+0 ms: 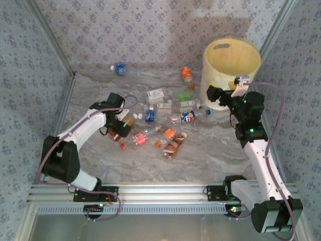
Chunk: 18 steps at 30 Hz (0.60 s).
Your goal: Put the plastic bottles in the bin
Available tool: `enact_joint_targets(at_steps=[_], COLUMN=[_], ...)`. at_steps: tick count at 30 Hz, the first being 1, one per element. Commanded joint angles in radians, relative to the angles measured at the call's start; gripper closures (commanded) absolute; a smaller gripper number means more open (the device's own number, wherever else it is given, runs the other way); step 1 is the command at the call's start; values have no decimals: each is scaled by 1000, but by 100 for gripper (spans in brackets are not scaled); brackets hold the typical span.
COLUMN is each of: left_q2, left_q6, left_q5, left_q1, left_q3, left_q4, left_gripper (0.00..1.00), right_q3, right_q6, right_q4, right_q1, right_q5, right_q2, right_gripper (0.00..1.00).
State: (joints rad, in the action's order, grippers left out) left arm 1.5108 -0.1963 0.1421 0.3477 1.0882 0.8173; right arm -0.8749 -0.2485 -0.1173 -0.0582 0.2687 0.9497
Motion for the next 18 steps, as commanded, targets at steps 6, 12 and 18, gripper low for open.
enact_joint_targets(at_steps=[6, 12, 18], left_q2=[77, 109, 120], left_q6=[-124, -133, -110], left_q5=[65, -10, -13], left_q1=[-24, -49, -48], left_q3=[-72, -104, -124], left_q4=[-92, -174, -261], left_gripper=[8, 17, 31], right_q3=[42, 55, 57], right_q6=[51, 67, 73], right_q4=[-45, -46, -36], right_q1=[-9, -9, -12], right_q5=[-46, -37, -13], right_q2=[-17, -12, -5], right_gripper=[0, 0, 0])
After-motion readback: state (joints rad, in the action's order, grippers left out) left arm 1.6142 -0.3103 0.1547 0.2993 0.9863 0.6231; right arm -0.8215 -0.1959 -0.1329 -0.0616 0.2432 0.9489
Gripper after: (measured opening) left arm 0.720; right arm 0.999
